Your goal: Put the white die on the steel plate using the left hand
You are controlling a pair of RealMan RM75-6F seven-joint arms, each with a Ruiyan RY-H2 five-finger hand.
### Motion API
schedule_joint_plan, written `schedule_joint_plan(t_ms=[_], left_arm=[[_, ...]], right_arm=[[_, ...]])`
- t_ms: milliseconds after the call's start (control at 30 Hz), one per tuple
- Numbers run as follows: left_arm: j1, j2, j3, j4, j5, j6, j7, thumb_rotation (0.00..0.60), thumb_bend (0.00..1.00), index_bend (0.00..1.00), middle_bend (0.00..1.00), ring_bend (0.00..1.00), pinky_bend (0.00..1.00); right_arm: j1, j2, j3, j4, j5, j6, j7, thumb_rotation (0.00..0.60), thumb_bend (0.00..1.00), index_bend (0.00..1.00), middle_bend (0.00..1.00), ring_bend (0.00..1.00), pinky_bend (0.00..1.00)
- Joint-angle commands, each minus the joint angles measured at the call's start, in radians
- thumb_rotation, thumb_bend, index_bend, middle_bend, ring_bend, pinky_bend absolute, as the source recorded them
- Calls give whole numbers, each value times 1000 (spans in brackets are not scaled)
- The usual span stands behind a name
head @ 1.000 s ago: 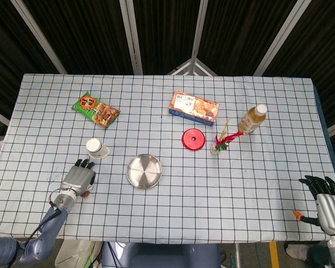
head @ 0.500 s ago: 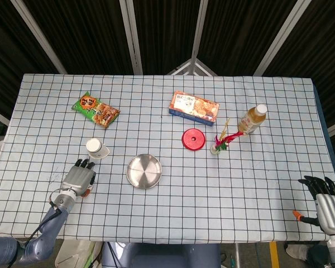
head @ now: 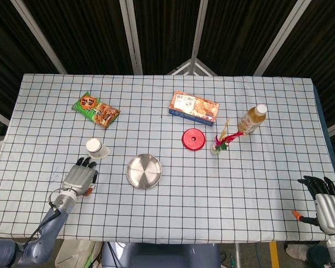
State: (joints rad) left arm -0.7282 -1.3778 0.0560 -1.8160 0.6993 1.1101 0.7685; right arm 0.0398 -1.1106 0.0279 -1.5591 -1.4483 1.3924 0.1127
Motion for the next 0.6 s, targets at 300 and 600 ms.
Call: schedule_joint_plan(t_ms=[300, 600], left_arm=[[9, 143, 10, -294, 114, 102, 52, 600, 512, 569, 146, 0, 9], [-76, -26, -125, -163, 65, 69, 52, 600, 508, 582, 174, 0, 8]], right_arm=[[-2, 9, 4, -30, -8, 16, 2, 600, 96, 248, 188, 126, 0], [-12, 25, 4, -18, -14, 33, 48, 600, 96, 248, 188, 126, 0]])
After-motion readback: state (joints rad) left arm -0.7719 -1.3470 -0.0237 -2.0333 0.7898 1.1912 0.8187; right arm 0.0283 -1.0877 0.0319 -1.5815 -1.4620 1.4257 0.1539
